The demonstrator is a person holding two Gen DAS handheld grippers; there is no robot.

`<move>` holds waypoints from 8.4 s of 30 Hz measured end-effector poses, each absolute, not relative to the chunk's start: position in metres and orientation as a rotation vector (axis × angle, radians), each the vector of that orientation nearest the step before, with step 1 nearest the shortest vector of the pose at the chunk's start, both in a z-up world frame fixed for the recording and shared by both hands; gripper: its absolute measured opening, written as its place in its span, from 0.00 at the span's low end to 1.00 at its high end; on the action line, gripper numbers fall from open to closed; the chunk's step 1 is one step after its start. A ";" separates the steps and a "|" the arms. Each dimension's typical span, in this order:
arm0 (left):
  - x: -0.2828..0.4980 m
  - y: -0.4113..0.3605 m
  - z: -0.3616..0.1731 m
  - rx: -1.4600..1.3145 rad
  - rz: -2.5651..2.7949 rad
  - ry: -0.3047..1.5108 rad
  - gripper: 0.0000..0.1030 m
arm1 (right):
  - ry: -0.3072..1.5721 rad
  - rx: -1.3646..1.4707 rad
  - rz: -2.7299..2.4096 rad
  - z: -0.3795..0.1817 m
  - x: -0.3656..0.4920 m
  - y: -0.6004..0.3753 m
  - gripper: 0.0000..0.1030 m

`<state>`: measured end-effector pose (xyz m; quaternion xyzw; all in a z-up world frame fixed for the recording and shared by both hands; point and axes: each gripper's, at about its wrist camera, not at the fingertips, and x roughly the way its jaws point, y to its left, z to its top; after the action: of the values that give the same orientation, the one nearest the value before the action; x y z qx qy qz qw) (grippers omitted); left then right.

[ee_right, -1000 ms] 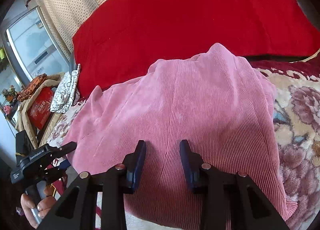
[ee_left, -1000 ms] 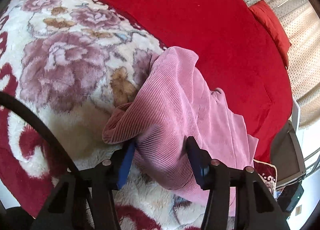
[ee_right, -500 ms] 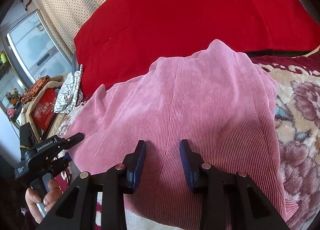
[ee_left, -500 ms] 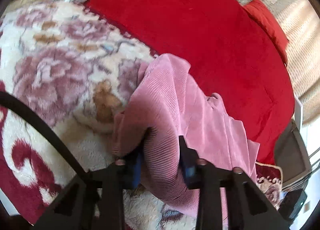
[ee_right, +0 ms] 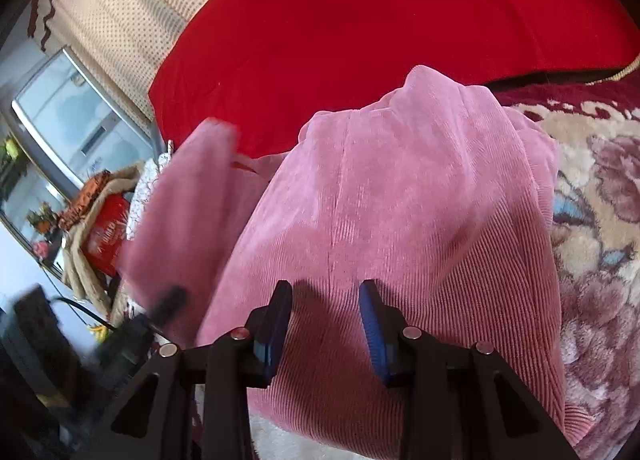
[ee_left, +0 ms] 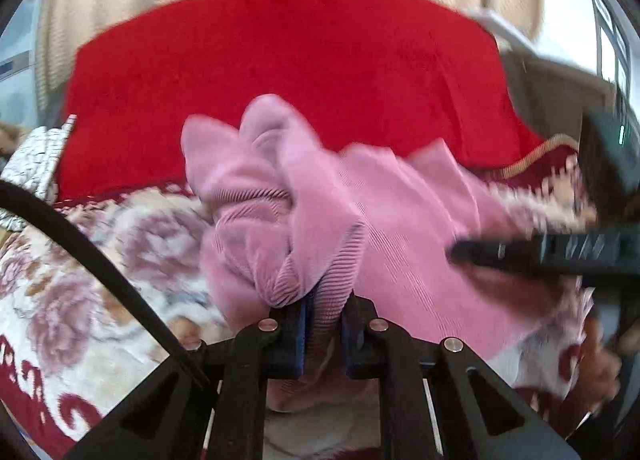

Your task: Fold large clothes

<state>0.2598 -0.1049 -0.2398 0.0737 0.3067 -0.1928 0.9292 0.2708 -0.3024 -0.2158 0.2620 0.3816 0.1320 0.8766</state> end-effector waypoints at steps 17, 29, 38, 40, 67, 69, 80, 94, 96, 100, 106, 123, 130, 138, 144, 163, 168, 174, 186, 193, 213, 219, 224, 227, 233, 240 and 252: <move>0.260 -0.101 -0.237 0.142 -0.422 0.636 0.13 | 0.831 0.635 0.545 -0.184 0.327 -0.260 0.82; 0.258 -0.080 -0.227 0.082 -0.465 0.657 0.13 | 1.061 0.321 0.566 -0.168 0.407 -0.161 0.82; 0.247 -0.057 -0.204 0.019 -0.573 0.660 0.13 | 1.084 0.301 0.459 -0.196 0.408 -0.168 0.36; 0.241 -0.040 -0.192 -0.007 -0.608 0.616 0.22 | 1.052 0.372 0.420 -0.200 0.405 -0.186 0.34; 0.296 -0.025 -0.230 -0.384 -0.609 0.855 0.20 | 0.743 0.647 0.495 -0.163 0.339 -0.243 0.25; 0.284 -0.041 -0.219 -0.343 -0.648 0.807 0.19 | 0.702 0.661 0.486 -0.154 0.325 -0.254 0.25; 0.256 -0.129 -0.206 -0.193 -0.824 0.703 0.18 | 0.555 0.847 0.342 -0.159 0.251 -0.361 0.24; 0.255 -0.153 -0.190 -0.077 -0.910 0.706 0.26 | 0.684 0.897 0.189 -0.222 0.257 -0.410 0.23; 0.255 -0.136 -0.180 -0.094 -0.877 0.654 0.31 | 0.688 0.918 0.192 -0.226 0.260 -0.409 0.23; 0.271 -0.115 -0.179 -0.075 -0.752 0.659 0.32 | 0.696 0.958 0.207 -0.232 0.264 -0.411 0.22; 0.282 -0.143 -0.197 0.058 -0.688 0.697 0.37 | 0.700 0.974 0.225 -0.238 0.264 -0.416 0.22; 0.275 -0.166 -0.220 0.266 -0.623 0.653 0.48 | 0.728 0.910 0.194 -0.202 0.237 -0.420 0.29; 0.273 -0.166 -0.221 0.274 -0.619 0.648 0.48 | 0.617 0.697 0.146 -0.166 0.197 -0.395 0.29; 0.273 -0.166 -0.222 0.272 -0.616 0.645 0.48 | 0.519 0.639 0.228 -0.130 0.182 -0.370 0.29; 0.273 -0.166 -0.221 0.273 -0.620 0.647 0.49 | 0.727 0.672 0.200 -0.178 0.205 -0.361 0.25; 0.284 -0.149 -0.225 0.216 -0.663 0.755 0.64 | 0.817 0.685 0.122 -0.223 0.214 -0.367 0.26; 0.288 -0.143 -0.225 0.172 -0.666 0.797 0.64 | 0.846 0.749 0.127 -0.213 0.218 -0.381 0.30; 0.283 -0.148 -0.223 0.207 -0.658 0.773 0.64 | 0.760 0.697 0.132 -0.162 0.252 -0.396 0.30; 0.282 -0.155 -0.221 0.243 -0.664 0.748 0.65 | 0.956 0.753 0.047 -0.237 0.384 -0.413 0.25; 0.283 -0.152 -0.222 0.227 -0.669 0.755 0.65 | 0.897 0.694 0.058 -0.181 0.384 -0.403 0.29; 0.309 -0.115 -0.201 0.061 -0.664 0.751 0.74 | 0.870 0.730 0.219 -0.177 0.407 -0.376 0.29; 0.324 -0.105 -0.204 0.048 -0.526 0.755 0.74 | 0.783 0.635 0.217 -0.149 0.324 -0.376 0.29; 0.319 -0.122 -0.212 0.114 -0.480 0.745 0.74 | 0.780 0.562 0.172 -0.156 0.261 -0.364 0.29; 0.319 -0.123 -0.214 0.123 -0.475 0.757 0.75 | 0.817 0.551 0.128 -0.189 0.243 -0.360 0.30; 0.314 -0.131 -0.215 0.209 -0.438 0.714 0.75 | 0.807 0.525 0.106 -0.213 0.242 -0.349 0.30; 0.313 -0.130 -0.213 0.233 -0.424 0.705 0.75 | 0.749 0.532 0.148 -0.178 0.215 -0.357 0.31; 0.309 -0.129 -0.210 0.229 -0.399 0.693 0.78 | 0.823 0.540 0.203 -0.211 0.224 -0.343 0.30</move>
<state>0.3087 -0.1285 -0.2100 0.1111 0.3365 -0.1938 0.9148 0.2241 -0.3430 -0.2110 0.2589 0.3945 0.0972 0.8763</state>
